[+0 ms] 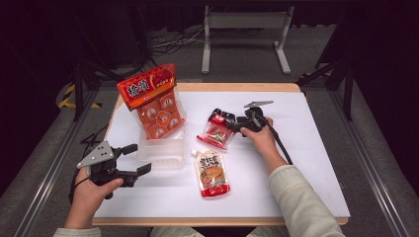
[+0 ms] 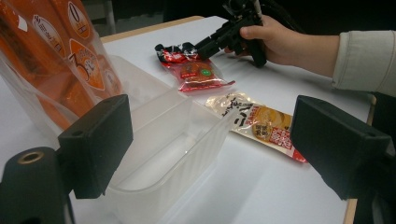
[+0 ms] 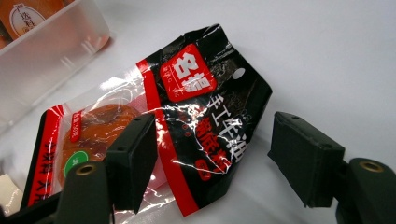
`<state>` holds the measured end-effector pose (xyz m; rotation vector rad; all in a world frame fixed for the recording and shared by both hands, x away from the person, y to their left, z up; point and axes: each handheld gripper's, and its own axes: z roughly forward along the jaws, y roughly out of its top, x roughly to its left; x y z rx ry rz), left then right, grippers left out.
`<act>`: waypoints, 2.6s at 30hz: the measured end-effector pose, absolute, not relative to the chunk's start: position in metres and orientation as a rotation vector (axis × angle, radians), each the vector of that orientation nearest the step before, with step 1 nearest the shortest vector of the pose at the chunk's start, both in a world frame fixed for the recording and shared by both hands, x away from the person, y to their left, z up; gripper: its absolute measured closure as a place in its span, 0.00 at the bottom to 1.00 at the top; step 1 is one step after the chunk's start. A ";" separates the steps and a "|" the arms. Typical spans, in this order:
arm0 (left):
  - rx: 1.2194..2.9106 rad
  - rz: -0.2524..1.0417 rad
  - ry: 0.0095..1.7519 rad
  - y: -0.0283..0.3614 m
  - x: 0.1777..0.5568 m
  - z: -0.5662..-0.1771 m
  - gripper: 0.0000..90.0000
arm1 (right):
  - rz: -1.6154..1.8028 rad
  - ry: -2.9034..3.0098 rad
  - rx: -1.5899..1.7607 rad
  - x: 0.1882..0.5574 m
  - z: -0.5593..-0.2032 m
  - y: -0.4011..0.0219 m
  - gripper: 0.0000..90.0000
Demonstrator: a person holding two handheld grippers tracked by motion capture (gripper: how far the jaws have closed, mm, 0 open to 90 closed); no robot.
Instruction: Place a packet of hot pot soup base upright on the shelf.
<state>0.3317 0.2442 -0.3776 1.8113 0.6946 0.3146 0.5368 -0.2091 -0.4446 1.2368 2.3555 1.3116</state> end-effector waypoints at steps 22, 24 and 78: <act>1.815 0.304 0.696 0.244 0.334 -0.380 0.13 | 1.214 2.380 1.204 0.536 -0.445 -0.203 0.62; 1.812 0.306 0.698 0.244 0.334 -0.380 0.13 | 1.186 2.393 1.179 0.536 -0.444 -0.201 0.68; 1.850 0.311 0.644 0.194 0.336 -0.378 0.15 | 1.461 2.309 0.637 0.430 -0.330 -0.235 1.00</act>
